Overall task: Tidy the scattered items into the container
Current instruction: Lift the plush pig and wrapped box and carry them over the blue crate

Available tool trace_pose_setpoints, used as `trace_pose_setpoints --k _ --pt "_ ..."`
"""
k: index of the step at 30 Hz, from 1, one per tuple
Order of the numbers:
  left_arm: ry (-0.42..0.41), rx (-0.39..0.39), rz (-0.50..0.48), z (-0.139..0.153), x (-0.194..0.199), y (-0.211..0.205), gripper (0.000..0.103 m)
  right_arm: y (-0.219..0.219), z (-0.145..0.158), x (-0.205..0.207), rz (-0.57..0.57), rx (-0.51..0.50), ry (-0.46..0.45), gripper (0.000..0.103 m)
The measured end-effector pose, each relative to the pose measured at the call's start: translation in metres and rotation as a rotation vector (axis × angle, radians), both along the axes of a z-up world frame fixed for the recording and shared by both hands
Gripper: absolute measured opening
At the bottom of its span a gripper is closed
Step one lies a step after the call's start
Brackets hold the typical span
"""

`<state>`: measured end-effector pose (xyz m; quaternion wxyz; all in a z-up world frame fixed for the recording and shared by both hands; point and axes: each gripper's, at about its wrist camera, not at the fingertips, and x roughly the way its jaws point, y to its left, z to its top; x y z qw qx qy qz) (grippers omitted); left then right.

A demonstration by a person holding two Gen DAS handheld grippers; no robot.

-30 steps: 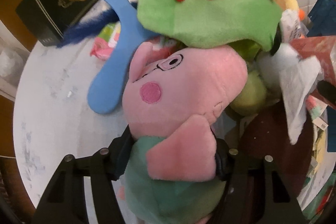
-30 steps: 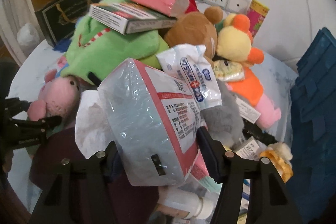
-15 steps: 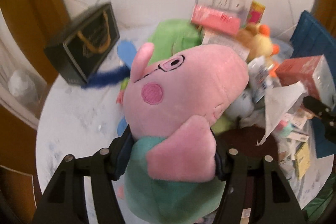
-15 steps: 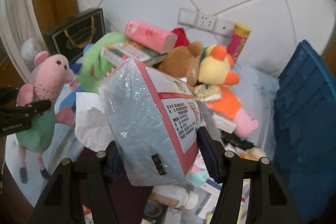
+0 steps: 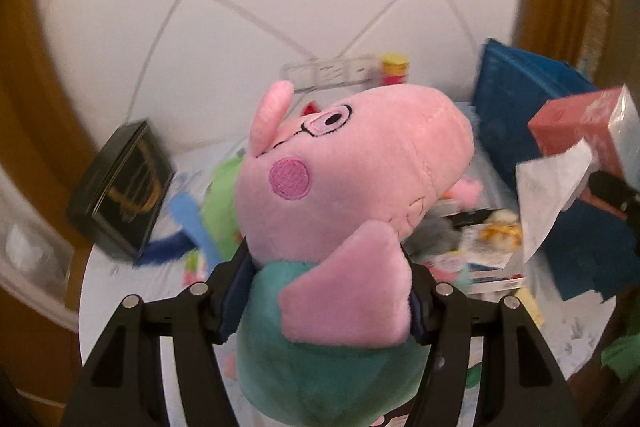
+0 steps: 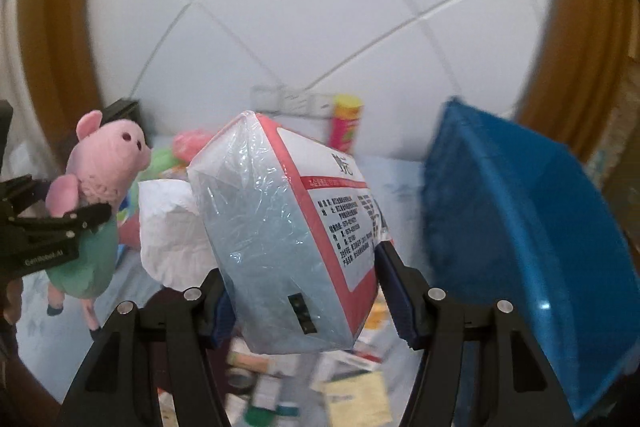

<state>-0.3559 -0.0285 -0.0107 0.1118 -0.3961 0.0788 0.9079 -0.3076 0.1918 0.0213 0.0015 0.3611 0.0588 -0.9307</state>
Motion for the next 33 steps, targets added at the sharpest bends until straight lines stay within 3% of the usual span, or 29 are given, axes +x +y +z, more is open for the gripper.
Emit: trace_pose_setpoints --k 7,13,19,22,25,29,33 --pt "0.024 0.011 -0.116 0.041 0.003 0.118 0.062 0.103 0.056 0.035 -0.115 -0.016 0.073 0.062" --pt "0.102 0.047 -0.162 0.107 0.005 0.253 0.062 0.216 0.105 0.061 -0.172 0.043 0.126 0.062" --pt "0.138 0.096 -0.200 0.178 0.004 0.383 0.062 0.333 0.144 0.067 -0.228 0.092 0.119 0.062" --pt "0.123 0.108 -0.213 0.194 0.001 0.439 0.062 0.376 0.153 0.064 -0.242 0.088 0.094 0.062" --pt "0.075 0.096 -0.225 0.186 -0.003 0.486 0.062 0.405 0.145 0.063 -0.253 0.084 0.052 0.062" --pt "-0.023 0.020 -0.230 0.140 -0.013 0.526 0.062 0.432 0.114 0.048 -0.231 0.061 -0.054 0.062" --pt "-0.123 -0.024 -0.223 0.091 -0.021 0.537 0.062 0.438 0.078 0.026 -0.213 0.068 -0.133 0.062"
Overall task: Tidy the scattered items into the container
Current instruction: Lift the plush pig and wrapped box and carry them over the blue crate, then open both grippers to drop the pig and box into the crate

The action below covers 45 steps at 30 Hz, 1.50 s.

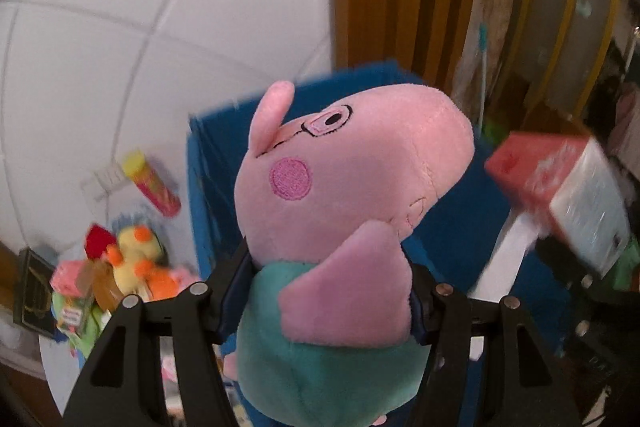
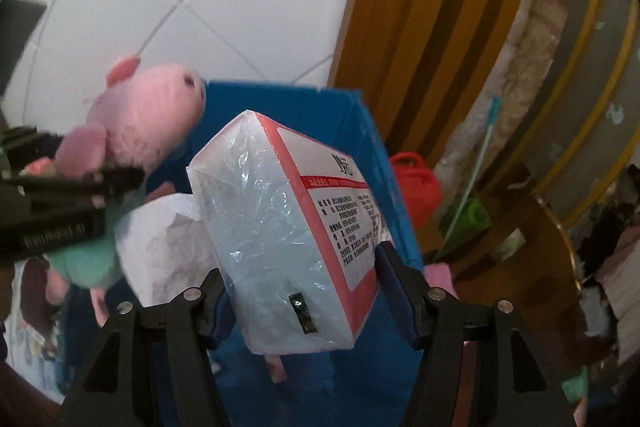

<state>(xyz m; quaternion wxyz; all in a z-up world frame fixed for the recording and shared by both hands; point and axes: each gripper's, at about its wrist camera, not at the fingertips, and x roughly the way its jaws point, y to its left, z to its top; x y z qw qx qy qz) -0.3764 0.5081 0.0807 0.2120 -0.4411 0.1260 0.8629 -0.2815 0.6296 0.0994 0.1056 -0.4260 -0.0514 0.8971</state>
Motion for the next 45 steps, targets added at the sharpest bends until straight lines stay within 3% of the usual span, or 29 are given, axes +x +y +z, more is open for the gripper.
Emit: trace_pose_setpoints --k 5,13,16,17,19,24,27,45 --pt "-0.058 -0.034 -0.007 -0.036 -0.001 0.002 0.062 0.004 -0.022 -0.014 0.006 -0.003 -0.037 0.062" --pt "-0.048 -0.039 -0.013 -0.023 0.011 0.007 0.069 0.015 -0.014 -0.020 -0.011 -0.026 -0.009 0.064" --pt "-0.038 -0.049 -0.014 -0.024 0.013 0.008 0.070 0.024 -0.008 -0.021 -0.031 -0.028 0.013 0.073" --pt "-0.032 -0.053 -0.015 -0.023 0.013 0.008 0.078 0.025 -0.006 -0.021 -0.033 -0.024 0.013 0.080" --pt "-0.011 -0.064 -0.011 -0.022 0.015 0.007 0.082 0.026 -0.002 -0.021 -0.036 -0.013 0.013 0.085" --pt "-0.018 -0.088 -0.019 -0.025 0.017 0.005 0.082 0.025 0.000 -0.019 -0.058 0.024 0.004 0.086" --pt "-0.025 -0.086 -0.017 -0.025 0.018 0.003 0.082 0.026 -0.001 -0.018 -0.065 0.024 -0.004 0.097" --pt "-0.027 -0.070 -0.039 -0.023 0.030 -0.032 0.082 0.013 -0.009 -0.010 -0.100 0.010 -0.045 0.102"
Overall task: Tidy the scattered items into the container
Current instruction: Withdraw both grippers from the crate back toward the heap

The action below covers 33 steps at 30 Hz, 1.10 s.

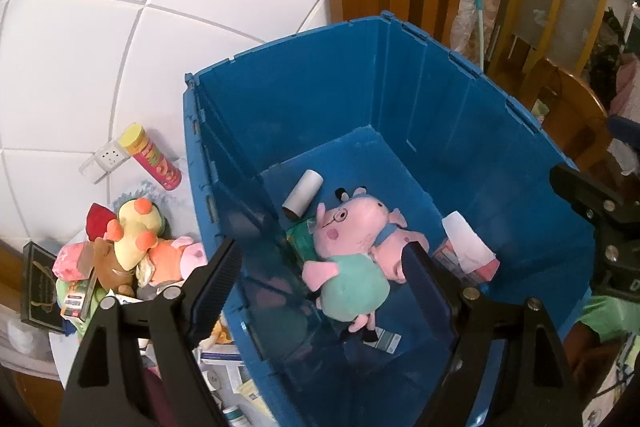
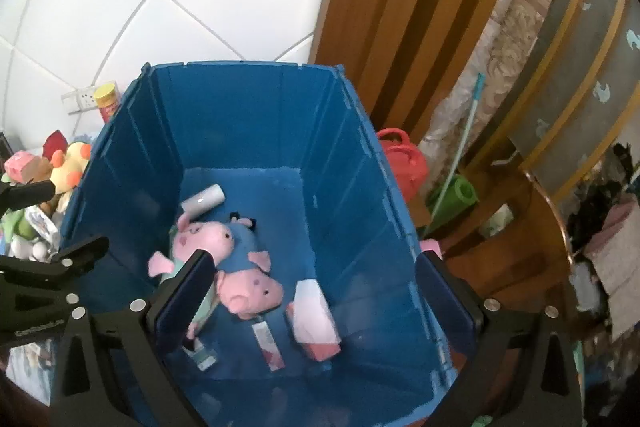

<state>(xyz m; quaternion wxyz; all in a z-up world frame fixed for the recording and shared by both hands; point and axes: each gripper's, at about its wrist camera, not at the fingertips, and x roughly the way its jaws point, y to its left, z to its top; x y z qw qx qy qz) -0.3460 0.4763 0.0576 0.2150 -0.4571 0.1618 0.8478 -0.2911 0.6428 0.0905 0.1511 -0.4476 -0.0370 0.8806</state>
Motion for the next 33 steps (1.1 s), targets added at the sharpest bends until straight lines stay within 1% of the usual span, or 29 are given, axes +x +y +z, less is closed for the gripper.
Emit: trace_pose_setpoints --k 5,11,18,27,33 --pt "0.004 0.005 0.003 0.000 0.005 -0.030 0.082 -0.019 -0.008 0.001 0.003 -0.008 -0.025 0.102" --pt "0.018 0.019 0.010 0.000 0.014 -0.086 0.082 -0.064 -0.009 0.005 0.039 0.003 -0.034 0.102" --pt "0.024 0.014 0.022 -0.010 0.027 -0.163 0.082 -0.135 -0.009 0.010 0.096 0.011 -0.029 0.102" --pt "0.019 -0.001 0.066 -0.027 0.037 -0.257 0.082 -0.218 -0.026 0.019 0.126 -0.031 -0.033 0.102" --pt "-0.004 -0.013 0.096 -0.046 0.039 -0.310 0.082 -0.278 -0.038 0.017 0.158 -0.045 -0.043 0.102"
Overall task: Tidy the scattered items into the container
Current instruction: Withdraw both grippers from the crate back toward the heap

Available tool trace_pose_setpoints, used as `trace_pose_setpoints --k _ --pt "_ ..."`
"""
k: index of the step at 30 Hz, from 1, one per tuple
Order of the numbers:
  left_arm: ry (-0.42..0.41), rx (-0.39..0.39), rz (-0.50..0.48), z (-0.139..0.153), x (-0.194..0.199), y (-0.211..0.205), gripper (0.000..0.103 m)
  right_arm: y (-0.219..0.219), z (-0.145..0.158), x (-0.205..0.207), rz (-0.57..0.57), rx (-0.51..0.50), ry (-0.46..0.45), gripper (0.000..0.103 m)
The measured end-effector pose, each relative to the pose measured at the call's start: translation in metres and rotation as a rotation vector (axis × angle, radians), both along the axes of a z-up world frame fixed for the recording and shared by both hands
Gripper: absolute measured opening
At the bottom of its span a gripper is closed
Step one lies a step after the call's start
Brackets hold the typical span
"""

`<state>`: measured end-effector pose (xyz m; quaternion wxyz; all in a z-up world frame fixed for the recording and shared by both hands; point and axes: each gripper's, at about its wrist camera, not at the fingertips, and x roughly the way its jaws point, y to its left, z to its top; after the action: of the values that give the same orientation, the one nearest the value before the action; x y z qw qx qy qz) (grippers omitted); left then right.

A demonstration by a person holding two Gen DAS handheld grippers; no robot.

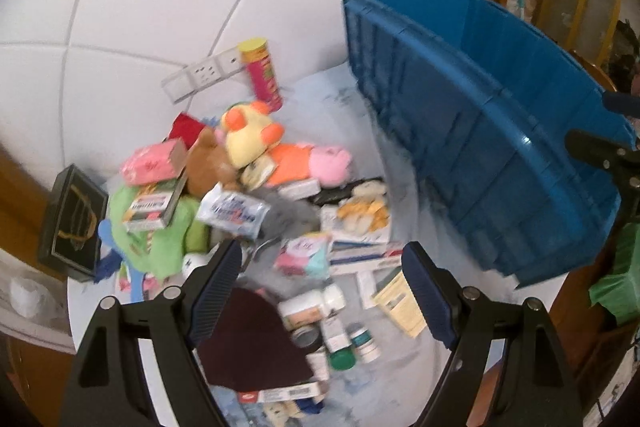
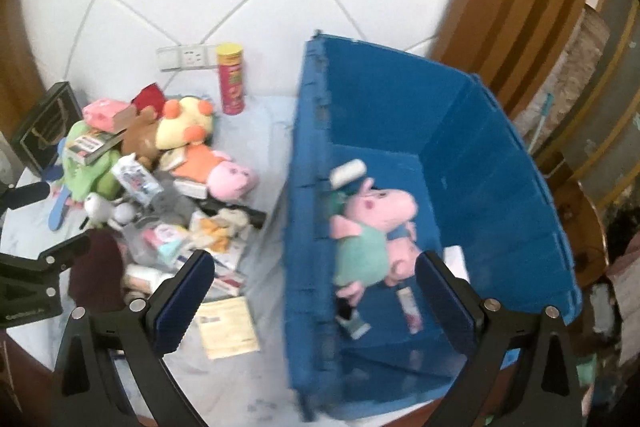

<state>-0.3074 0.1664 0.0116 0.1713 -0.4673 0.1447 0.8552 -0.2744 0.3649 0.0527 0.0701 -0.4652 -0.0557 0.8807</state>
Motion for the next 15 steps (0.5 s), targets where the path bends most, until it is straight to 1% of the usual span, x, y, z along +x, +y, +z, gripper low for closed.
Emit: trace_pose_setpoints --k 5,9,15 --pt "-0.016 0.000 0.036 -0.011 0.000 -0.032 0.082 -0.035 -0.011 -0.005 0.040 -0.016 -0.015 0.102" --pt "-0.025 -0.002 0.071 -0.019 0.003 -0.051 0.082 -0.052 -0.019 -0.008 0.070 -0.035 -0.024 0.102" --pt "-0.042 0.000 0.158 -0.034 0.004 -0.081 0.082 -0.070 -0.030 -0.017 0.129 -0.079 -0.012 0.102"
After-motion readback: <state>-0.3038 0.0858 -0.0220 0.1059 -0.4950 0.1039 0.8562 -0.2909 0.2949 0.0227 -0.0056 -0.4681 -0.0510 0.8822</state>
